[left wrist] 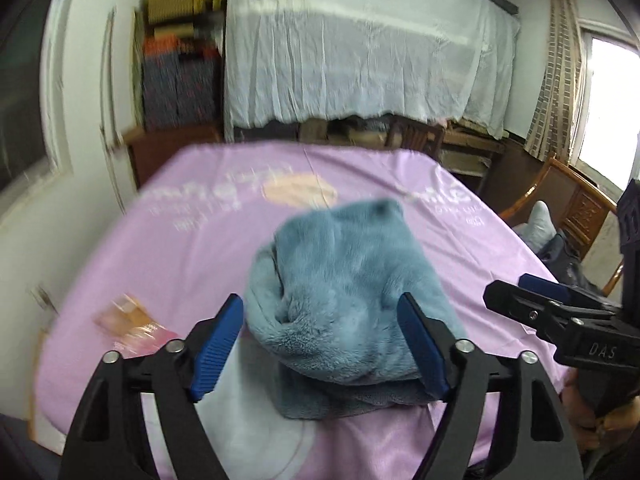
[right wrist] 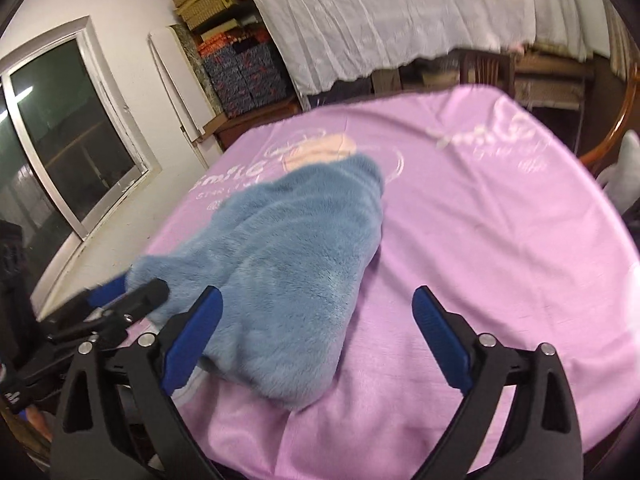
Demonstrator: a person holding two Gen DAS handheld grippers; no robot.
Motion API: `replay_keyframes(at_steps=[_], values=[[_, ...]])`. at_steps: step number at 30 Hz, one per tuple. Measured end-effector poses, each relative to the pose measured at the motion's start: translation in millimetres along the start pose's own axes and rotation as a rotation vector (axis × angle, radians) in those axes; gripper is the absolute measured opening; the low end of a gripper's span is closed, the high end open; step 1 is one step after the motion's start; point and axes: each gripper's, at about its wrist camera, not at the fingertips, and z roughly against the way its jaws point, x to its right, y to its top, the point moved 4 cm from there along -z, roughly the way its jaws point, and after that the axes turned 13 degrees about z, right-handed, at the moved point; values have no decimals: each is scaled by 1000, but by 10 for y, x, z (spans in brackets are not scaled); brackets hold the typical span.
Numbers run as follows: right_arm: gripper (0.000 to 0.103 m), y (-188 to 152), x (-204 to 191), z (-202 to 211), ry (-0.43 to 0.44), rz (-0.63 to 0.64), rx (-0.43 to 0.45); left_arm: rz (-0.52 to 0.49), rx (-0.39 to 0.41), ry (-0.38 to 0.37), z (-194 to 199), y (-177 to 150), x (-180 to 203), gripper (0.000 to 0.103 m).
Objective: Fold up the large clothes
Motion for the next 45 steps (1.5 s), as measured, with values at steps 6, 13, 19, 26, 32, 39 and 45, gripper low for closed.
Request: replay_keyframes(at_steps=[6,13,19,26,32,39,45], values=[[98,62,-183,480,-47,52,80,-52,126,42,469,7,140,95],[98,69,-331,815,-77,91,131,-42,160,51,682,-5,128,99],[98,-82,-378,715,-71,98,79,-48,117,84,556,-135,55,99],[98,-147,-417,561,-65,95,48,-41,93,117,457,-154,27,99],[98,-173,-501,586,-89,125,58,-57,100,124,479,-164,51,99],[98,-185,-538,577,-74,133,58,-60,95,128,467,-172,61,99],[98,-190,-527,547,-68,123,53,-60,84,135,431,-185,64,99]])
